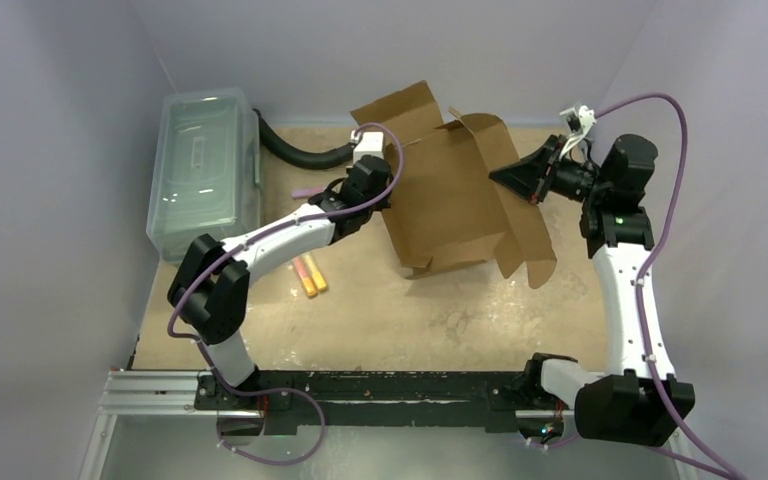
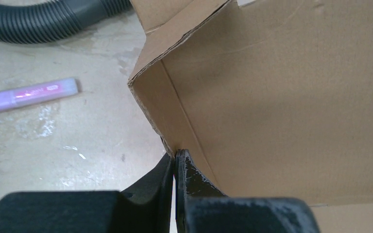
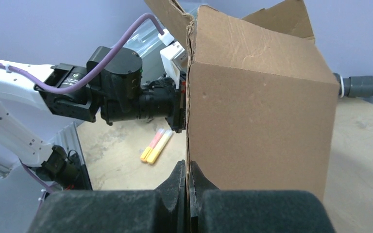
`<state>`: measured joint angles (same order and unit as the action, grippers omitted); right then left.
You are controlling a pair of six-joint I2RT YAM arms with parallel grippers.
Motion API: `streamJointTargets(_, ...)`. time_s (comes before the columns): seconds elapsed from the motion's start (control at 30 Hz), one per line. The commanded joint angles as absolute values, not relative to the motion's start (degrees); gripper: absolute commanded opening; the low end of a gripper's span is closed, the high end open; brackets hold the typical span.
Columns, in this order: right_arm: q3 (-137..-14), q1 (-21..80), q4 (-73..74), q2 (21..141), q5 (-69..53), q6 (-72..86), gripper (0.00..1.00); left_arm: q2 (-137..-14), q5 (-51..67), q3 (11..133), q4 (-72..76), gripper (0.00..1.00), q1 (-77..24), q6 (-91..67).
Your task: Fold the paper box
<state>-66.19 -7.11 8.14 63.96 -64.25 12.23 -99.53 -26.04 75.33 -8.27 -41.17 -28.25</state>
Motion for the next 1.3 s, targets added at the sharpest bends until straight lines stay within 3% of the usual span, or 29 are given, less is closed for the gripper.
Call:
streamJointTargets(0.0,-70.37,-7.20,6.99,62.71,-67.37,14.44,0.00,-95.85,-28.00,75.59,-4.67,0.00,-38.88,-24.85)
streamJointTargets(0.5,-67.72,-7.21,-7.68,64.25,-73.15,30.84,0.00,-94.52,-30.53,75.19,0.73,0.00,-37.88,-16.38)
streamJointTargets(1.03,-66.70,-7.29,-3.08,64.91,-70.21,25.80,0.00,-90.61,-25.77,67.85,14.16,0.00,-36.86,-11.00)
streamJointTargets(1.27,-60.30,-7.29,-17.73,65.70,-72.41,36.76,0.00,-91.17,-20.51,67.17,13.98,0.00,-36.91,-12.84)
